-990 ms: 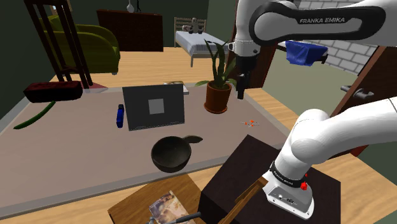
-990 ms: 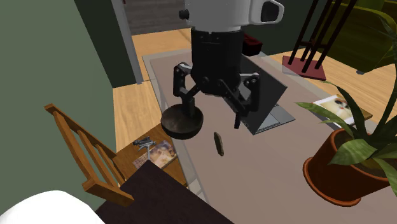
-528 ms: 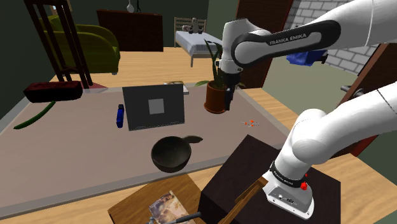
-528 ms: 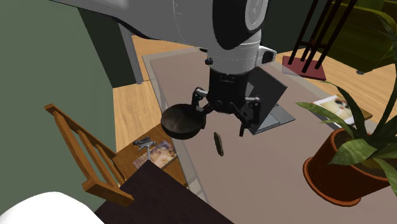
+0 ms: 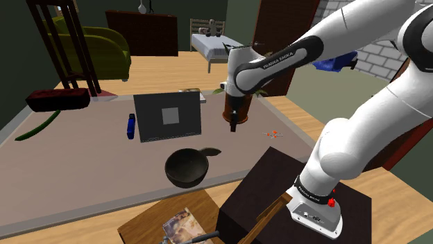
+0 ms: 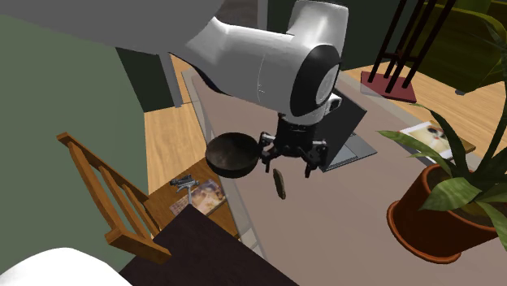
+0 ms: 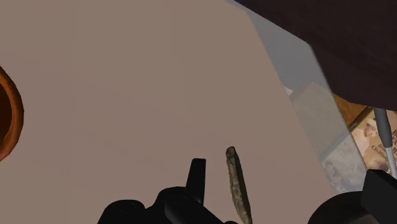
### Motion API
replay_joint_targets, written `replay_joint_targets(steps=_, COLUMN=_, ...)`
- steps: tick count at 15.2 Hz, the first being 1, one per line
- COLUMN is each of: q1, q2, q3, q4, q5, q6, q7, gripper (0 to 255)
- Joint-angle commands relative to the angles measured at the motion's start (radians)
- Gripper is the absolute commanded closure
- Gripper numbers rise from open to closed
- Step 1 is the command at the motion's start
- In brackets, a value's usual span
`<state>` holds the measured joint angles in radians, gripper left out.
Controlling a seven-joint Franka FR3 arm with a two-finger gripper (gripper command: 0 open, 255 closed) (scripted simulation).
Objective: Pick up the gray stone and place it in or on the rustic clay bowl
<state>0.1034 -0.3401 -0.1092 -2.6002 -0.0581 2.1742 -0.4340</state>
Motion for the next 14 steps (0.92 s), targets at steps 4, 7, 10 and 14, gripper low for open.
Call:
replay_joint_targets(steps=4, q1=0.036, q2=0.204, q3=-0.023, q4=0.031, q5=0.065, q6=0.186, q7=-0.118, gripper=0)
replay_joint_targets(steps=7, q1=0.054, q2=0.330, q3=-0.024, q4=0.073, q5=0.126, q6=0.274, q7=-0.201, gripper=0)
replay_joint_targets(steps=10, q1=0.061, q2=0.456, q3=-0.008, q4=0.127, q5=0.196, q6=0.346, q7=-0.289, gripper=0)
replay_joint_targets(steps=14, q1=0.054, q2=0.582, q3=0.025, q4=0.188, q5=0.264, q6=0.412, q7=-0.373, gripper=0)
